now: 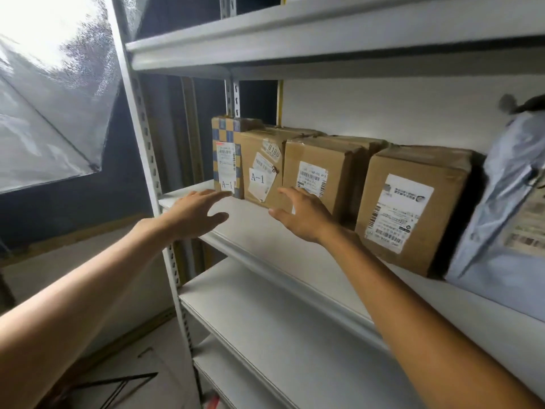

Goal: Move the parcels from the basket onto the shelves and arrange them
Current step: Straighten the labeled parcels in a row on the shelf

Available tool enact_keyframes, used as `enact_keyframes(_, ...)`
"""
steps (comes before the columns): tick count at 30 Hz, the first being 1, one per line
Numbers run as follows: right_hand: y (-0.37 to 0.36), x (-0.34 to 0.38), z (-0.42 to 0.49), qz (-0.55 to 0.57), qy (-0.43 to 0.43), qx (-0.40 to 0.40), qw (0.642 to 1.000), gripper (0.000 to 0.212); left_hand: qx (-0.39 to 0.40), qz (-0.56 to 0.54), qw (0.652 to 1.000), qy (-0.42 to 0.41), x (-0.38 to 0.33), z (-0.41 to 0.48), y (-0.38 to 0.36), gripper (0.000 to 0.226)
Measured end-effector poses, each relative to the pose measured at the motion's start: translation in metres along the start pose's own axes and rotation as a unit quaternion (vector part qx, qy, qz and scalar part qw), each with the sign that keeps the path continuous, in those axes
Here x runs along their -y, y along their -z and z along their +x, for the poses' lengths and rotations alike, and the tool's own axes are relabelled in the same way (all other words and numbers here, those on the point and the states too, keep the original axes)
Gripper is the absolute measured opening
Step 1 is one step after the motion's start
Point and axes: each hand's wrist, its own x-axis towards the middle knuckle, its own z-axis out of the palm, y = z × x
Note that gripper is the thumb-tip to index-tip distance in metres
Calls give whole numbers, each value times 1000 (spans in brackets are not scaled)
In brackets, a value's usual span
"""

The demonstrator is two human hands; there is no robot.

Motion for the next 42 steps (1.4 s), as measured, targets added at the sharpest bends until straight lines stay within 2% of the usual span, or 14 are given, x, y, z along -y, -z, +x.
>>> enact_keyframes(9,-53,33,74,27,19,-2,999,58,3,-3,1000,13,85,39,-6,57)
enact_keyframes(14,-65,53,105,21,-10,-55,998,55,14,-20,1000,-11,138,79,-6,57)
enact_keyframes(18,-77,71,122,16,-44,-109,993,51,26,-83,995,-42,171,113,-9,58)
enact_keyframes(21,-82,79,128,-44,-56,-173,982,47,42,-138,988,-58,184,137,-15,61)
enact_keyframes(24,-75,79,133,-120,-48,-220,967,41,36,-224,972,-68,184,158,-23,64)
enact_keyframes(29,-59,72,144,-179,-29,-290,939,32,27,-326,940,-99,178,191,-39,61)
enact_keyframes(34,-47,64,165,-217,-17,-310,925,34,-3,-365,924,-118,178,221,-44,57)
enact_keyframes(38,-42,57,170,-286,-23,-332,899,35,-12,-431,895,-114,180,241,-44,64)
enact_keyframes(42,-37,48,169,-335,-70,-339,876,43,-20,-477,872,-110,178,258,-53,50)
